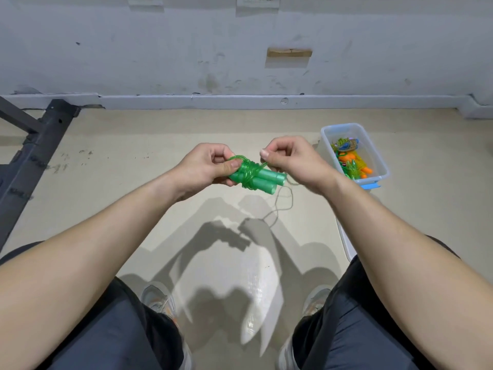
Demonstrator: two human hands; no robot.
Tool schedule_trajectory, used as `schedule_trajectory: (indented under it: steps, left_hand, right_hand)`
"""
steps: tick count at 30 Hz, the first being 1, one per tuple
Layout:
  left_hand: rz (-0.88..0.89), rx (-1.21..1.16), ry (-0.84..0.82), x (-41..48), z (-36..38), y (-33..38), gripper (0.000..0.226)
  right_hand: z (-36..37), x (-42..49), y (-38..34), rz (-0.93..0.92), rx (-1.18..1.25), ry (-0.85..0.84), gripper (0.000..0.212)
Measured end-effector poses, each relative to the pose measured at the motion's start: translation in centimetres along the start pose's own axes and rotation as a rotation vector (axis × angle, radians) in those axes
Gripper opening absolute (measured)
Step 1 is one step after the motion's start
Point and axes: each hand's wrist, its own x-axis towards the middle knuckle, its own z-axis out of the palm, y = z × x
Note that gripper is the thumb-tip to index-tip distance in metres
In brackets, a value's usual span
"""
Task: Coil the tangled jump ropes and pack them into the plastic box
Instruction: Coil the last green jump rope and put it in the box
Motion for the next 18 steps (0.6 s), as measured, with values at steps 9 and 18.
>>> schedule_trajectory:
  steps: [9,18]
  left_hand:
    - [-0.025,-0.231,0.351,0.8,0.0,-1.1,0.02]
    - [0.041,0.437,0.49,1.0,-0.2,-1.2,0.022]
  right_hand:
    - [5.4,-1.2,2.2,0.258,-0.047,0.053,0.038]
    - [3.6,-1.9,-1.9,-0.065,-1.01,0.114,0.015]
